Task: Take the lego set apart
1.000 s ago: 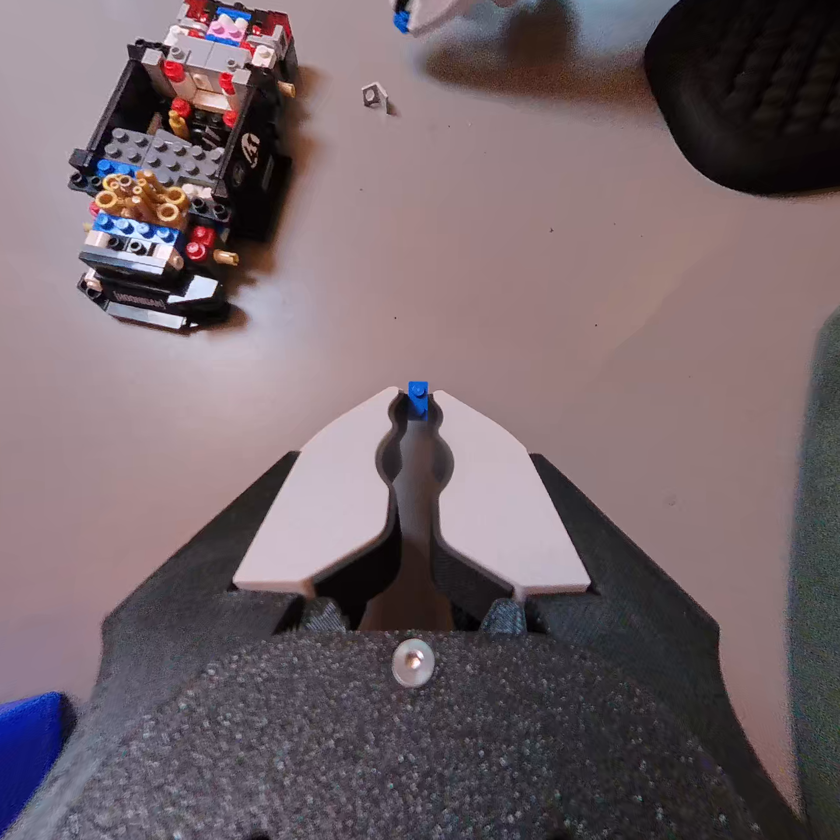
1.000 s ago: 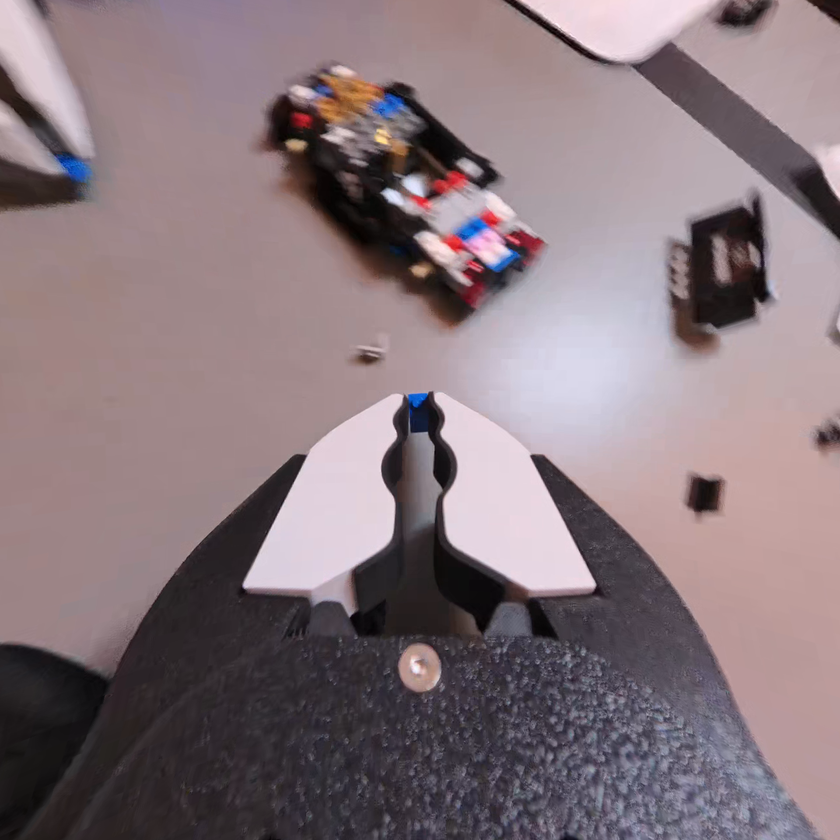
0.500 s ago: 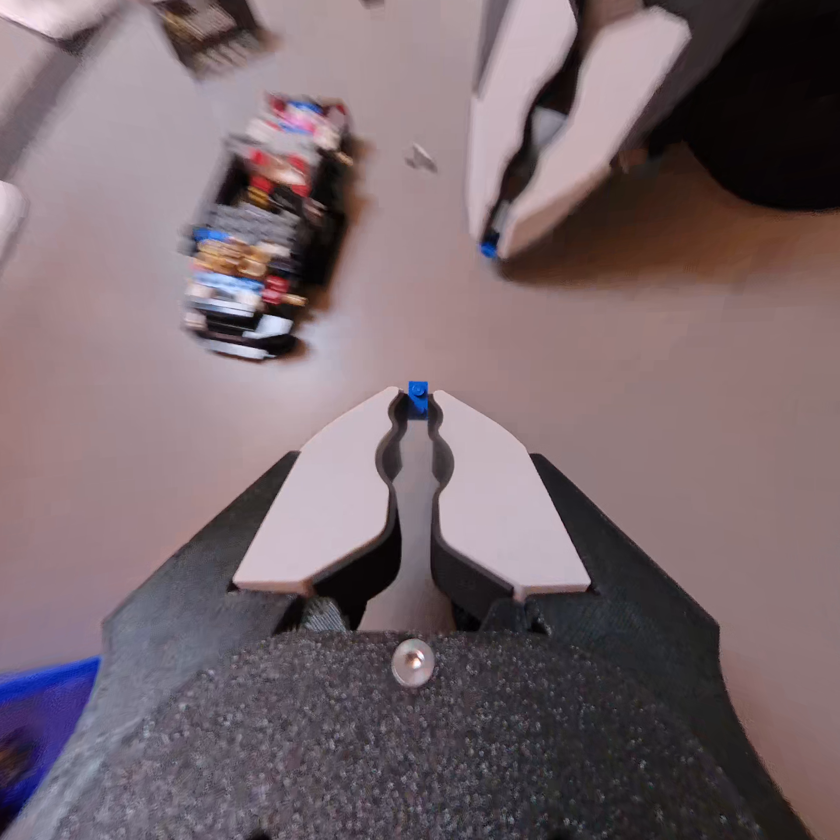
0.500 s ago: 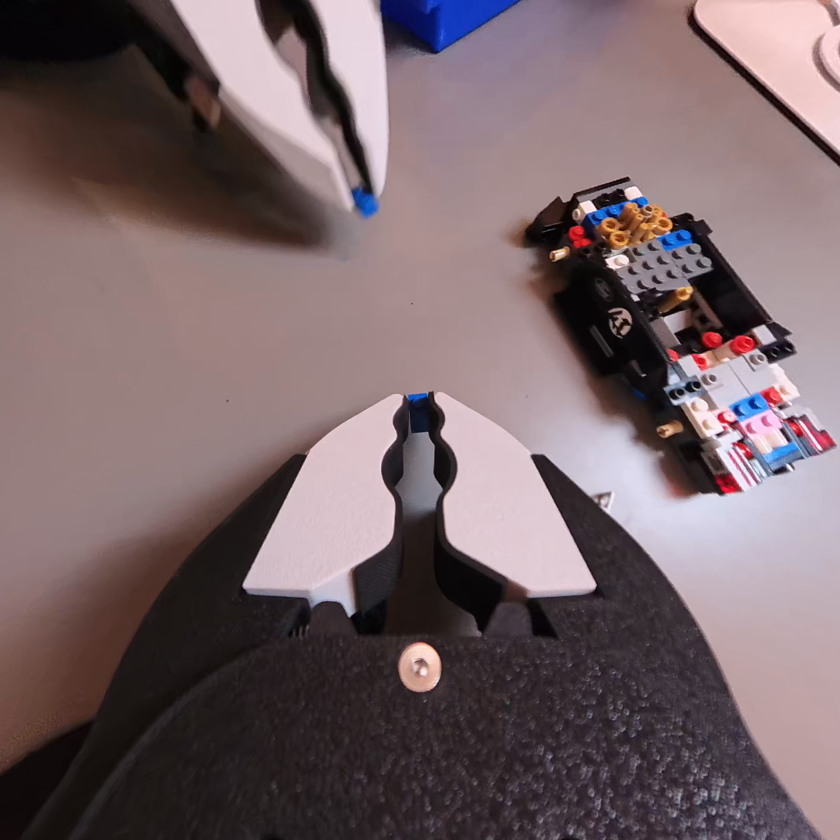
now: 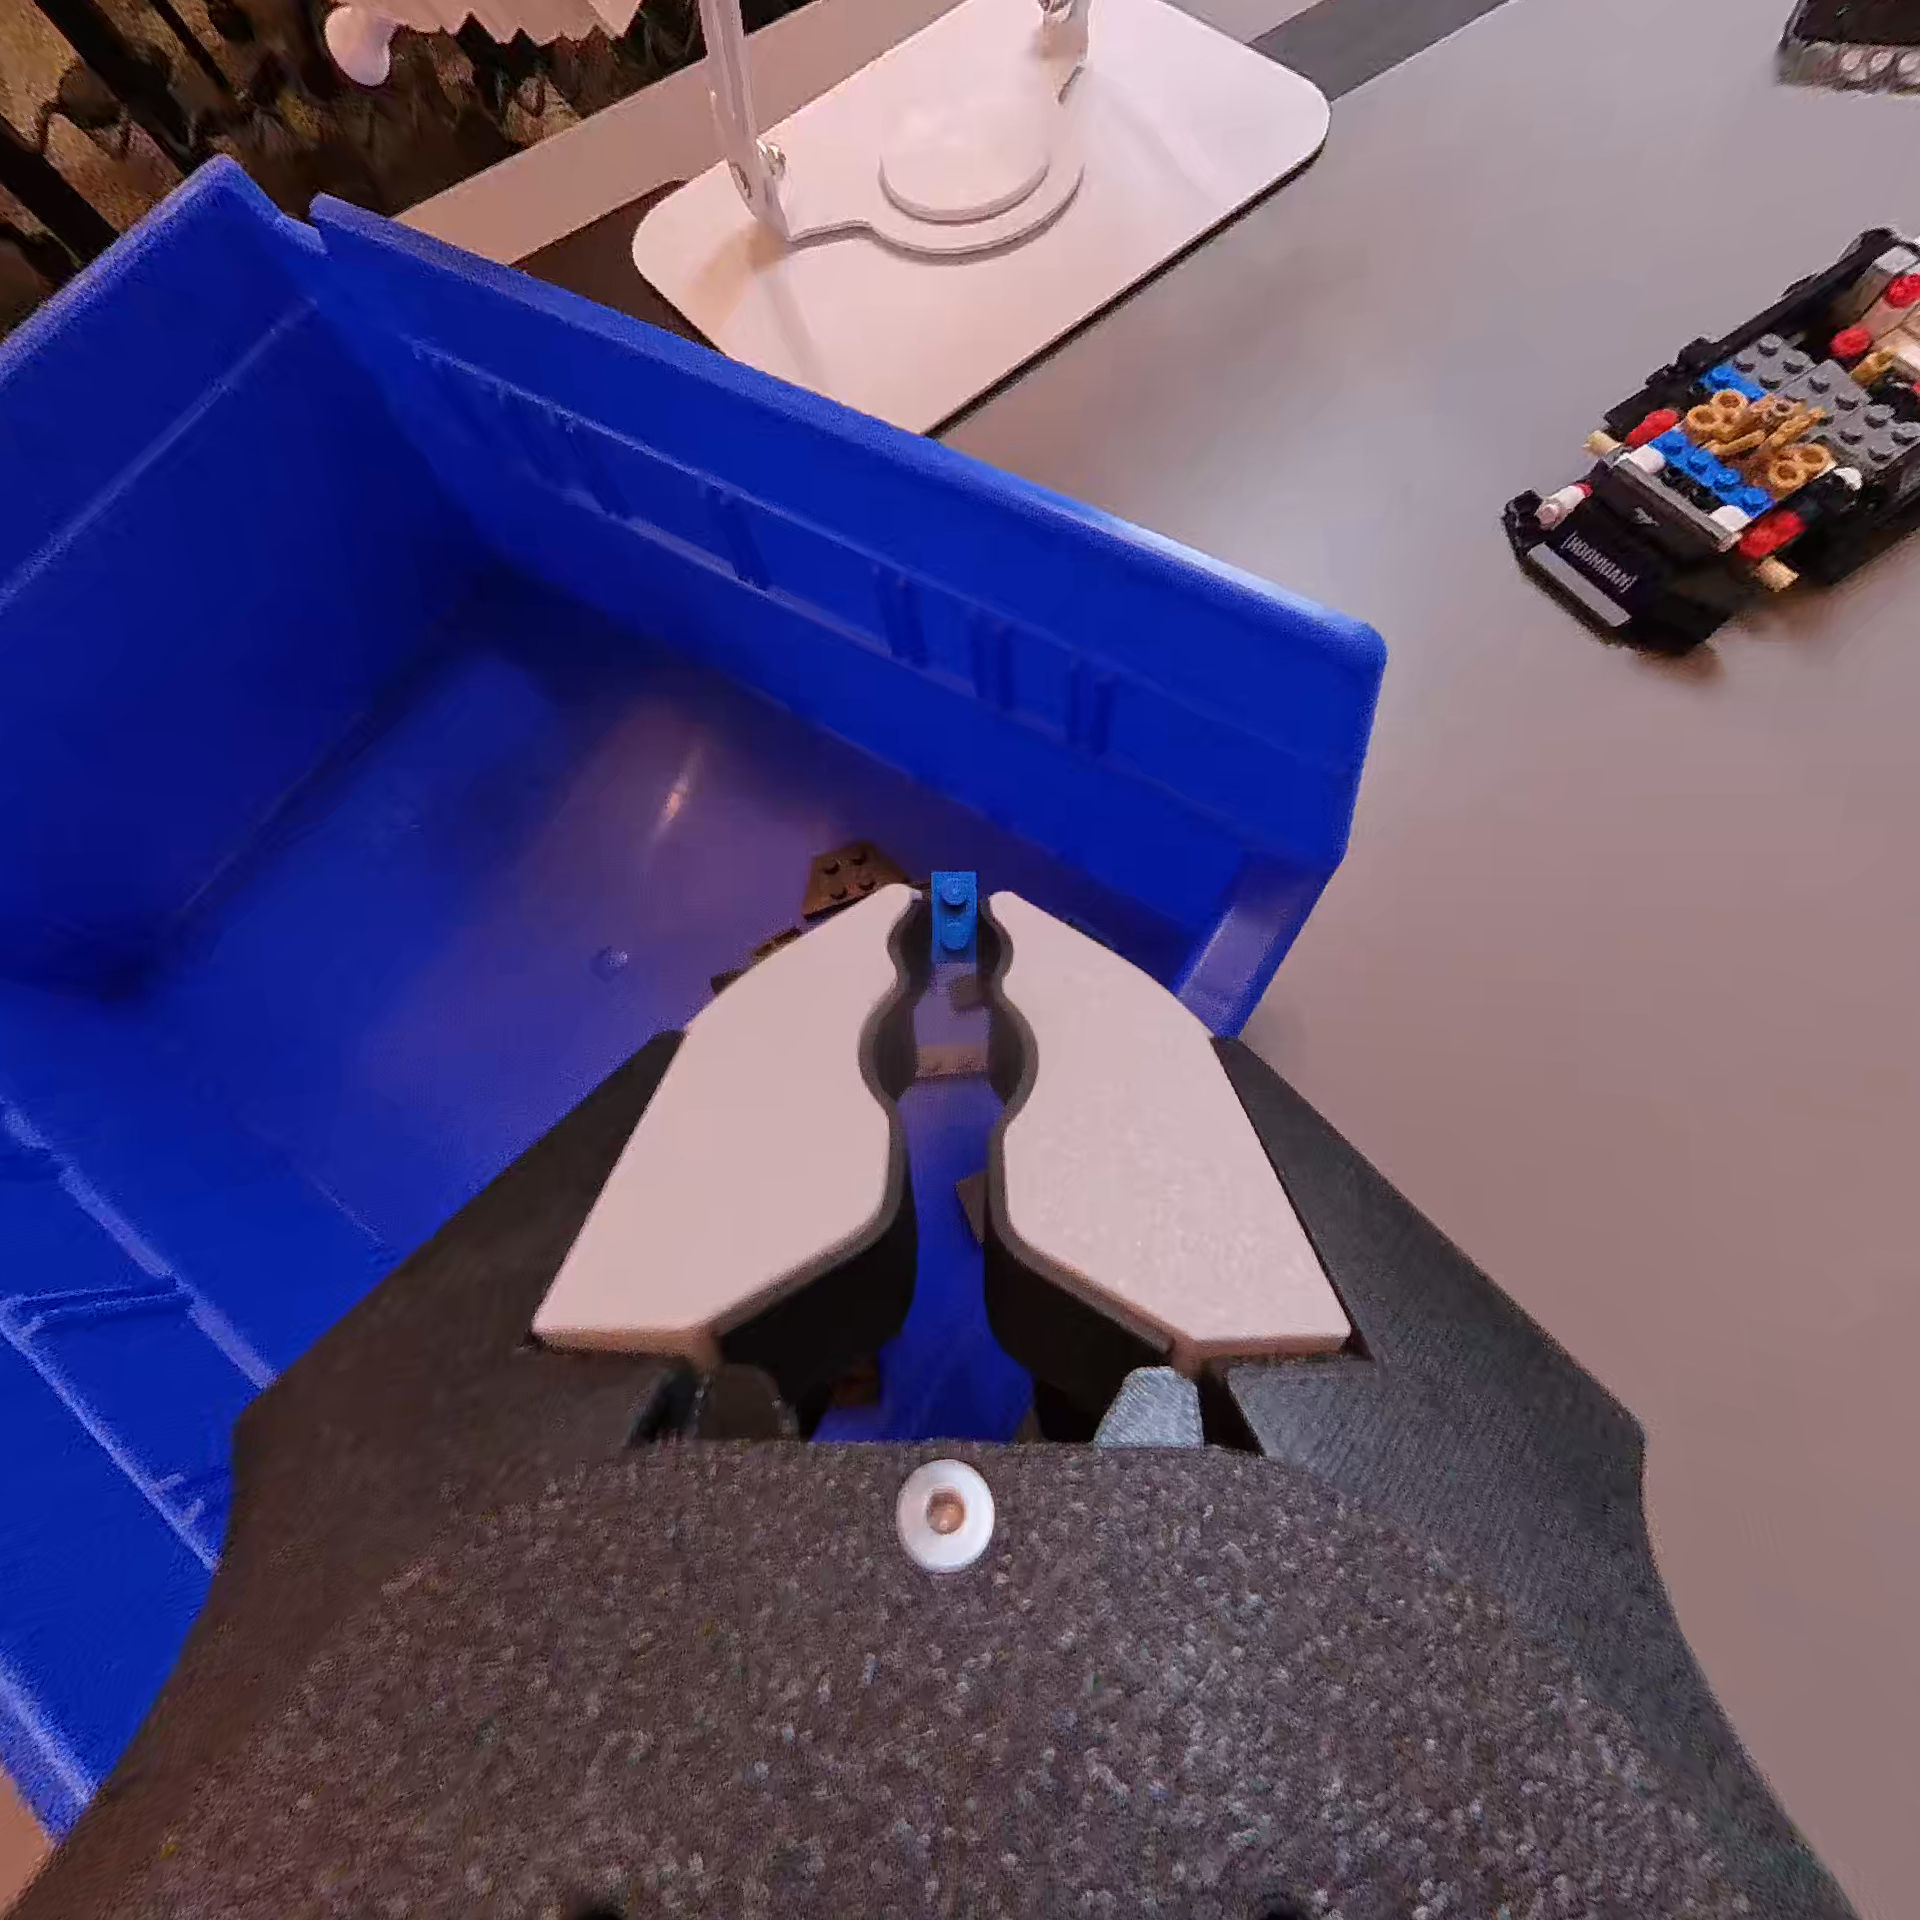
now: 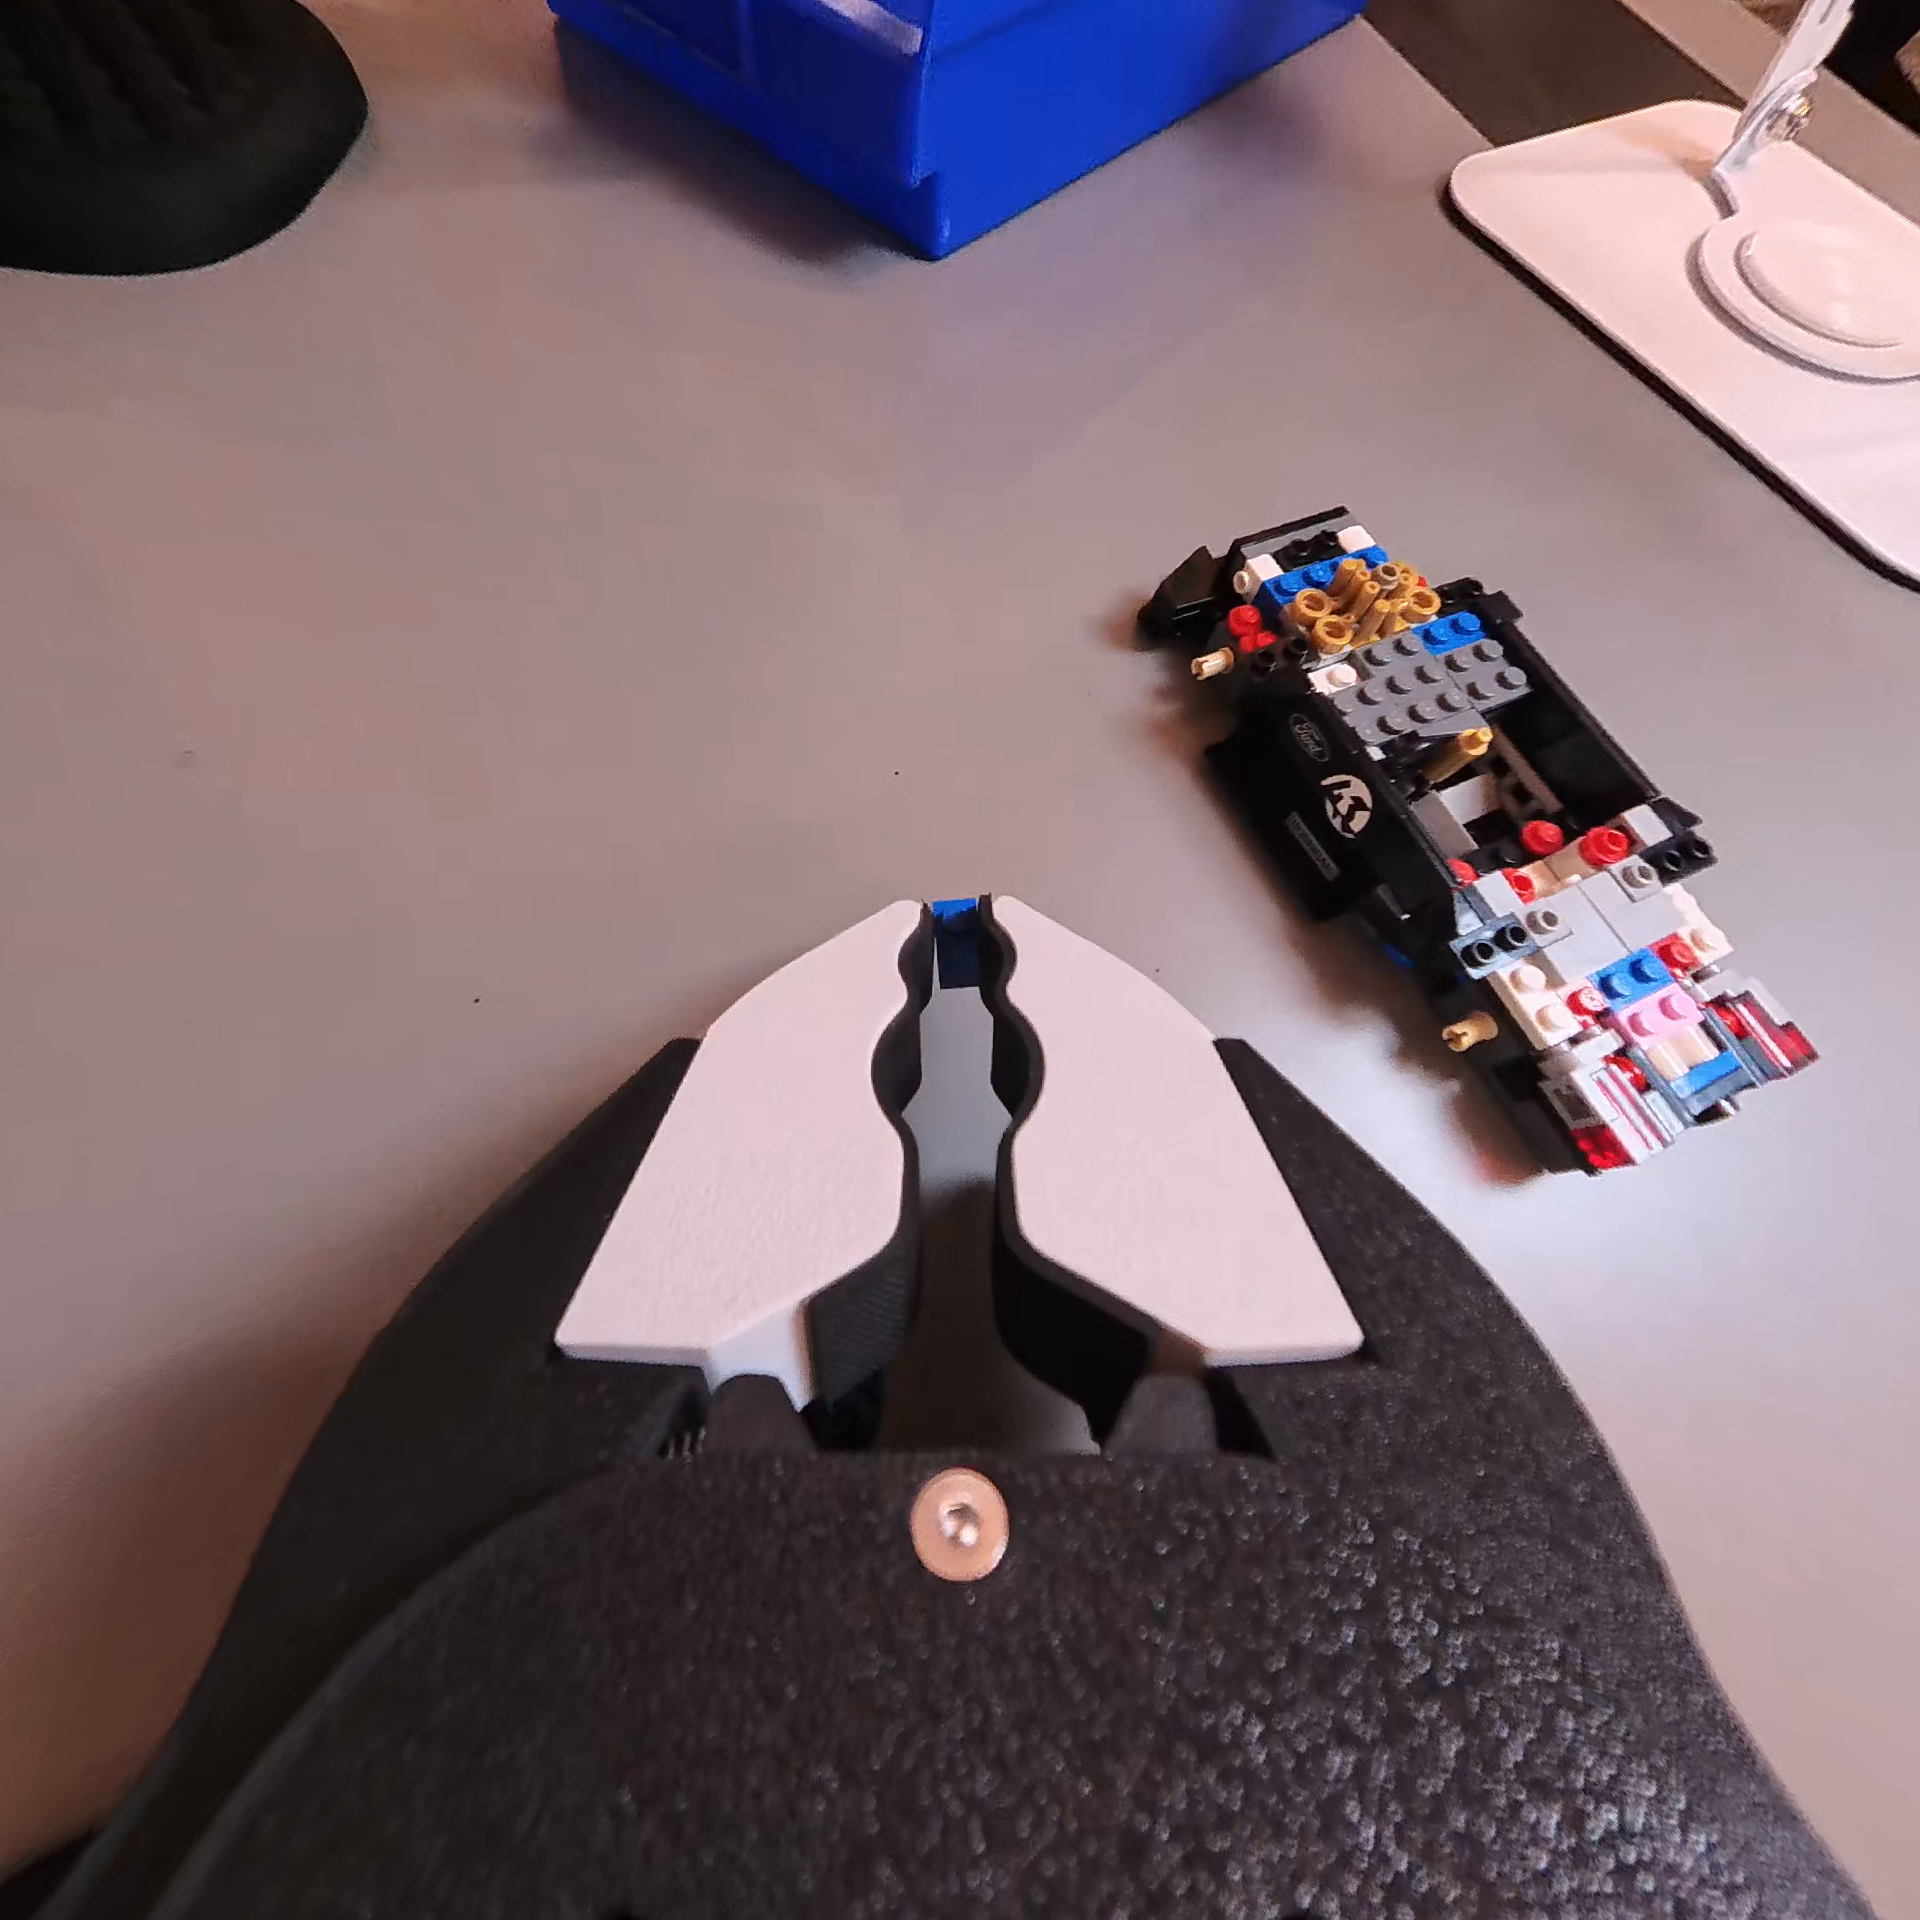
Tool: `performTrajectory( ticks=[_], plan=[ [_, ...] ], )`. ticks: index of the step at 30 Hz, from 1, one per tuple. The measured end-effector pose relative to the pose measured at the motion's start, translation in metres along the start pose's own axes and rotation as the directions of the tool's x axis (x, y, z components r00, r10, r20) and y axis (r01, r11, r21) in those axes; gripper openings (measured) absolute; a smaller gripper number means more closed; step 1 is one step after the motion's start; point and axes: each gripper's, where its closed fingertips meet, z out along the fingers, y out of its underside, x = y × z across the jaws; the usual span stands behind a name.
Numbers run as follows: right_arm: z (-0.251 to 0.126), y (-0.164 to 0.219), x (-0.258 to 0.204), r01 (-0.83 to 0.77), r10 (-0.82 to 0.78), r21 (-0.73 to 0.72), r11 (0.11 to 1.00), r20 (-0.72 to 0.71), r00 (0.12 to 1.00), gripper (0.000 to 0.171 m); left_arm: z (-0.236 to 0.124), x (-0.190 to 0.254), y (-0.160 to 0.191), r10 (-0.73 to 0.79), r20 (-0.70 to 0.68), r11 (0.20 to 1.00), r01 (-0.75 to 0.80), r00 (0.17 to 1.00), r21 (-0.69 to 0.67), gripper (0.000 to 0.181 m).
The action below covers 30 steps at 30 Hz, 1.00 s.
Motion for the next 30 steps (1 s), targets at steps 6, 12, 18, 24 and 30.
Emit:
performTrajectory(
  ticks=[6,12,18,24,30],
  plan=[
    [-0.002,0.002,0.003,0.012,-0.012,-0.005,1.000,-0.020,1.000,0.008,0.002,0.001,0.002,0.022,0.002,1.000,-0.022,1.000,-0.002,0.008],
    [-0.004,0.004,0.003,0.027,-0.028,-0.014,1.000,-0.036,0.999,0.008,0.007,-0.002,0.011,0.013,-0.001,0.999,-0.013,1.000,-0.035,0.010],
    [-0.004,0.005,0.004,0.034,-0.035,-0.020,0.999,-0.039,0.999,0.008,0.008,-0.003,0.014,0.013,-0.001,0.999,-0.013,1.000,-0.039,0.010],
    [-0.003,0.008,0.004,0.039,-0.040,-0.034,0.999,-0.039,0.998,0.008,0.008,-0.003,0.015,0.017,0.000,0.999,-0.017,1.000,-0.039,0.012],
    [-0.004,0.004,0.006,0.044,-0.045,-0.015,0.999,-0.059,0.997,0.008,0.000,0.000,-0.002,0.026,-0.009,0.997,-0.025,1.000,0.070,0.027]
  ],
)
